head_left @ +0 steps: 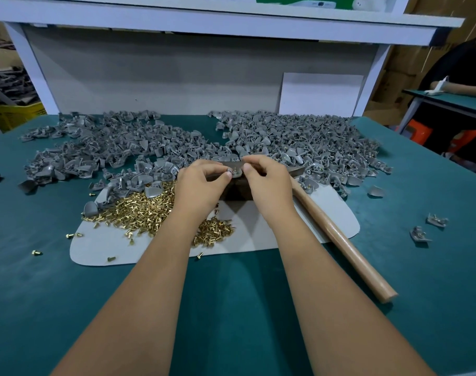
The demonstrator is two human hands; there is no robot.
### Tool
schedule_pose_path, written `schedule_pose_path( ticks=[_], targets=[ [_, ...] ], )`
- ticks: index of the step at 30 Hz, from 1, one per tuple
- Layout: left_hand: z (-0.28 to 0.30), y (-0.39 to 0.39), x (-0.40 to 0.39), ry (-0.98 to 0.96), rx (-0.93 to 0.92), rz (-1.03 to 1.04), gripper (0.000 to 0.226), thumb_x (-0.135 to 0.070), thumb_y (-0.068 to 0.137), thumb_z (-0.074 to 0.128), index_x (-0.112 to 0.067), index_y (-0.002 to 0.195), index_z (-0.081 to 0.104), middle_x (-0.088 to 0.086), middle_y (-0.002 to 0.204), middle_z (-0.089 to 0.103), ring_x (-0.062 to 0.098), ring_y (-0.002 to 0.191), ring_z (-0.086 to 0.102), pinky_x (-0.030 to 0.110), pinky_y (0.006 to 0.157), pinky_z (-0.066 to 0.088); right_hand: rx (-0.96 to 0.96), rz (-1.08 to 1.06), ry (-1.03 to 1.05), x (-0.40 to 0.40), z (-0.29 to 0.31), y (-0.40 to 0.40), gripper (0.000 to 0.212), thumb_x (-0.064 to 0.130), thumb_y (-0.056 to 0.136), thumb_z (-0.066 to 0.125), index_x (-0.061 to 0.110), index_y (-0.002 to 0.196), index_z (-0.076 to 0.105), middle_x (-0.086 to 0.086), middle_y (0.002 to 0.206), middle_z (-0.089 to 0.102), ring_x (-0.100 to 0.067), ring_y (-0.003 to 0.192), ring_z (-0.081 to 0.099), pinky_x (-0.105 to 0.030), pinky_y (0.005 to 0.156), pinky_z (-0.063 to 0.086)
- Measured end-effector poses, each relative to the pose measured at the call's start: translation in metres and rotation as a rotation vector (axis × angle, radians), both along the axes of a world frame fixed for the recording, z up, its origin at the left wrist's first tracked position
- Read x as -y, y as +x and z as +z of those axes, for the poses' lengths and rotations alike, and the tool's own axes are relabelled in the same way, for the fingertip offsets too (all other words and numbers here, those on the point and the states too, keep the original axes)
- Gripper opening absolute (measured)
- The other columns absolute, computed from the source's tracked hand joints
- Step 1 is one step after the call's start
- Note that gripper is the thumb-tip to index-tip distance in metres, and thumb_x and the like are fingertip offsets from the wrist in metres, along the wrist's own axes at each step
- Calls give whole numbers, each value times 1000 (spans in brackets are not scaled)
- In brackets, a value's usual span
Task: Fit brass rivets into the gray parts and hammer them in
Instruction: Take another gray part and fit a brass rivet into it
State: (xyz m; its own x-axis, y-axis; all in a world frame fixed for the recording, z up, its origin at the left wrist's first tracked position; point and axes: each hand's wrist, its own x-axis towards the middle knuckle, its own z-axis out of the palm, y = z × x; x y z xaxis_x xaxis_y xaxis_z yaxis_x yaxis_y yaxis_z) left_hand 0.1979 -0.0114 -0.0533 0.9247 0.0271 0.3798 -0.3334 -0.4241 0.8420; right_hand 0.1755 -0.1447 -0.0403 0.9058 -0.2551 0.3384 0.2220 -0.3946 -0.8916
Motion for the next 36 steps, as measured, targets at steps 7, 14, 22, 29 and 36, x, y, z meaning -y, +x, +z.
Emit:
schedule_pose_path(
  ticks=[7, 14, 22, 29, 36],
  targets=[
    [1, 0, -1, -35, -41, -13, 11, -23, 90, 70, -20, 97, 78, -10, 102, 63, 17, 110, 59, 41, 104, 46, -19, 1, 56, -2, -1, 1, 21, 12, 92, 55, 22, 101, 72, 14, 99, 66, 2, 93, 56, -14, 83, 42],
    [2, -2, -2, -3, -57, -34, 23, -26, 90, 70, -46, 79, 65, -12, 105, 60, 27, 121, 53, 47, 107, 42, -28, -4, 7, -2, 1, 0, 18, 14, 91, 58, 23, 97, 72, 15, 93, 66, 7, 86, 54, -17, 83, 43],
    [5, -3, -2, 84, -27, -20, 29, -26, 89, 69, -50, 77, 61, -6, 110, 62, 29, 122, 49, 47, 107, 39, -2, -108, -261, -15, 5, 0, 14, 24, 88, 62, 35, 79, 62, 11, 93, 67, -15, 99, 58, -44, 94, 43],
    [5, -5, -2, 89, -31, -15, 28, -27, 89, 69, -50, 75, 60, -6, 113, 63, 29, 122, 50, 47, 107, 40, -26, -129, -210, -17, 4, 1, 18, 21, 88, 63, 32, 75, 60, 9, 91, 67, -16, 100, 57, -43, 97, 40],
    [3, -3, -2, 66, -30, -24, 27, -27, 88, 70, -50, 76, 62, -6, 112, 63, 28, 123, 50, 47, 106, 40, -20, -126, -178, -16, 3, 2, 19, 19, 87, 64, 31, 73, 61, 9, 86, 67, -17, 98, 58, -42, 96, 41]
  ],
)
